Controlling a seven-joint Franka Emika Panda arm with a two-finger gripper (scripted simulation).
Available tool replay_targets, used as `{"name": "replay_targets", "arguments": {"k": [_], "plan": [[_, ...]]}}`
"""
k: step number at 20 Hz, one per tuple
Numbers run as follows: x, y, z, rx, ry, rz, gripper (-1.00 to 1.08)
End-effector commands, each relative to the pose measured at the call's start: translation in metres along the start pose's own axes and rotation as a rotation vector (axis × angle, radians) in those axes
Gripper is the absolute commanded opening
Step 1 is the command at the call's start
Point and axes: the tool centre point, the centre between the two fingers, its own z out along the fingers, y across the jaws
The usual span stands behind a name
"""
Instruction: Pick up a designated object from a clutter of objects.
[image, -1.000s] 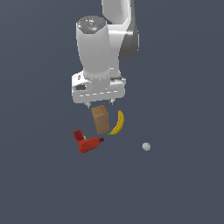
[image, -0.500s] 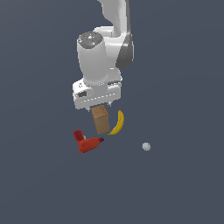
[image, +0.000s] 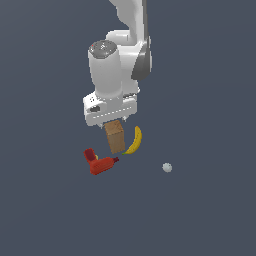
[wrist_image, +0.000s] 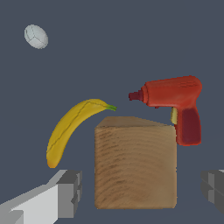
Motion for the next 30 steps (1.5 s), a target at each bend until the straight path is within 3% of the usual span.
{"name": "replay_targets", "arguments": {"k": [1,17,18,30], "plan": [[0.0,0.0,0.002,0.0,0.0,0.0,1.0],[-0.001,0.0,0.05,0.0,0.001,-0.004,1.0],[-0.001,0.0,0.05,0.0,0.001,-0.004,-1.0],[-0.001,0.0,0.048,-0.001,0.002,-0.003,-1.0]]}}
